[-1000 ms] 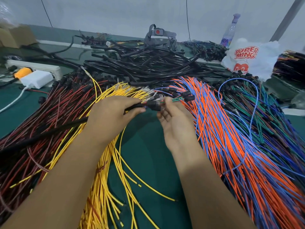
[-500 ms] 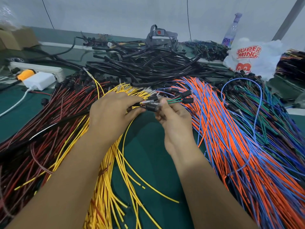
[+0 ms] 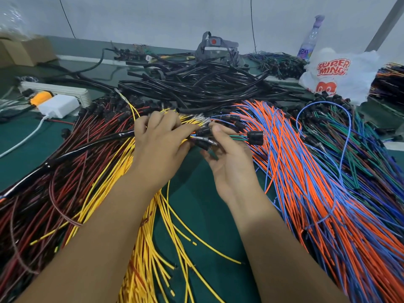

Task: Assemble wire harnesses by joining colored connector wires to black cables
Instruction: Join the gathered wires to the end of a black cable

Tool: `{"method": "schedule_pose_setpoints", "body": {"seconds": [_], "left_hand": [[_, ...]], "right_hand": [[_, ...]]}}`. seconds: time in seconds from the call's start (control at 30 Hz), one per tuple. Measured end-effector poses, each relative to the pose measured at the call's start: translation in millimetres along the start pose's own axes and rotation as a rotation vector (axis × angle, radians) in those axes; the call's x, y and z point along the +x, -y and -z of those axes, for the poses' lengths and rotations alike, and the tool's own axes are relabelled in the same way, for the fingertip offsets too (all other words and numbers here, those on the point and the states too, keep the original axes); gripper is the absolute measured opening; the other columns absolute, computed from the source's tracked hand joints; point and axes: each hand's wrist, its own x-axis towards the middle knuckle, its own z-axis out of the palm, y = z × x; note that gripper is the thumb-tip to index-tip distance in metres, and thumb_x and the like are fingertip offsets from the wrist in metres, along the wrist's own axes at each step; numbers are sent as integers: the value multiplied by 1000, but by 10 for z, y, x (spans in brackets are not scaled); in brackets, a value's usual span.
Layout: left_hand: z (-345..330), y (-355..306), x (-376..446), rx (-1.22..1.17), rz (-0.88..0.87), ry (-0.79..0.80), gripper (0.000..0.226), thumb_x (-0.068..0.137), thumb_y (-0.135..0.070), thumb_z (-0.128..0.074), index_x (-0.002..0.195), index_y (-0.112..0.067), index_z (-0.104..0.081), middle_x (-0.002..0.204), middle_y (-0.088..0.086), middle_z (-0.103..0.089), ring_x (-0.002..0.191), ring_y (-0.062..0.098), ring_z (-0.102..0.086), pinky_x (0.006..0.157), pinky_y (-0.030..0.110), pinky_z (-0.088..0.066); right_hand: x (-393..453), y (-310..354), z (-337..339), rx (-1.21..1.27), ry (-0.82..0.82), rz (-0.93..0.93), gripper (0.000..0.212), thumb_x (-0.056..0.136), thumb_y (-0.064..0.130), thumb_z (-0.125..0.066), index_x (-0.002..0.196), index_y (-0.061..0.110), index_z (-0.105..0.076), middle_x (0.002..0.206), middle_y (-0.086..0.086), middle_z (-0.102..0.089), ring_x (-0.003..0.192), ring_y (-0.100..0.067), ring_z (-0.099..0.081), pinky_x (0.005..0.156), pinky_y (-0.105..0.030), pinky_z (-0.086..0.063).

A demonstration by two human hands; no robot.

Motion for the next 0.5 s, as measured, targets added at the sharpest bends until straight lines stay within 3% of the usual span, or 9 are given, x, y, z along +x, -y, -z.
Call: {"method": "schedule_pose_setpoints", "body": {"seconds": [0.2, 0.27, 0.4, 0.5], "left_hand": [[-36, -26, -1, -40, -2, 31, 40, 84, -18, -69, 121, -27, -60, 93, -2, -50, 95, 22, -41, 85, 37, -23], [-27, -48, 0, -59, 4, 58, 38, 87, -22, -65, 124, -26, -58, 99, -2, -53, 99, 22, -42, 84, 35, -24], [54, -90, 33, -237, 134, 227, 44, 88, -44, -48, 127, -24, -55, 109, -2, -54, 107, 21, -42, 90, 33, -30], [154, -31, 114, -163, 155, 327, 34, 93, -51, -46, 113, -29, -61, 98, -7, -61, 97, 20, -54, 77, 35, -41]], "right_hand": [[-11, -36, -17, -52, 95, -19, 13, 95, 25, -57, 101, 18, -66, 93, -3, -66, 80, -15, -63, 62, -23, -52], [-16, -43, -27, -57, 125, -6, 8, 94, 19, -59, 99, 16, -65, 85, -1, -65, 71, -11, -61, 59, -21, -50], [-10, -28, -36, 17, -35, 7, 4, 93, 7, -59, 94, 7, -63, 74, -3, -62, 58, -11, -56, 54, -19, -45], [-11, 53, -6, 258, -139, 3, 7, 93, 5, -58, 89, 6, -63, 71, -2, -65, 57, -10, -59, 55, -19, -49]]}}
